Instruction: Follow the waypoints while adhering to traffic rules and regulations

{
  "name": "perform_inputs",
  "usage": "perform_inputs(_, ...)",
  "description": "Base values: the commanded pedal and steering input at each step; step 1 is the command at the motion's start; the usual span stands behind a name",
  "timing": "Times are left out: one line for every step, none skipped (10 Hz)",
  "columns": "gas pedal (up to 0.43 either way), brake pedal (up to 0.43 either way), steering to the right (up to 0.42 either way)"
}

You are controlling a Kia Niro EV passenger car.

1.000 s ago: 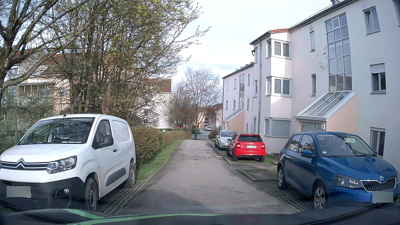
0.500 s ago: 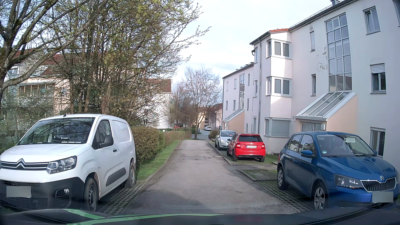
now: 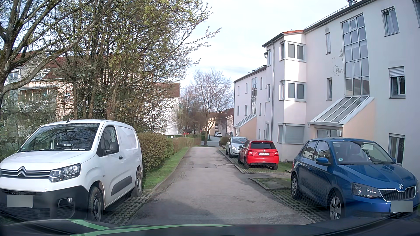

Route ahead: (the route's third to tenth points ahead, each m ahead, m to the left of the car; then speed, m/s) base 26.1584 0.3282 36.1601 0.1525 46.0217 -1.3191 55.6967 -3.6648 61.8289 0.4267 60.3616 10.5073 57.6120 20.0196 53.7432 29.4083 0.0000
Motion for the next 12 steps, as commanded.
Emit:
perform_inputs(0.0, 0.689, 0.006)
perform_inputs(0.0, 0.689, 0.006)
perform_inputs(0.0, 0.689, 0.006)
perform_inputs(0.0, 0.689, 0.006)
perform_inputs(0.0, 0.689, 0.006)
perform_inputs(0.0, 0.689, 0.006)
perform_inputs(0.0, 0.689, 0.006)
perform_inputs(0.0, 0.689, 0.006)
perform_inputs(0.0, 0.683, 0.006)
perform_inputs(0.0, 0.683, 0.006)
perform_inputs(0.0, 0.683, 0.006)
perform_inputs(0.0, 0.677, 0.006)
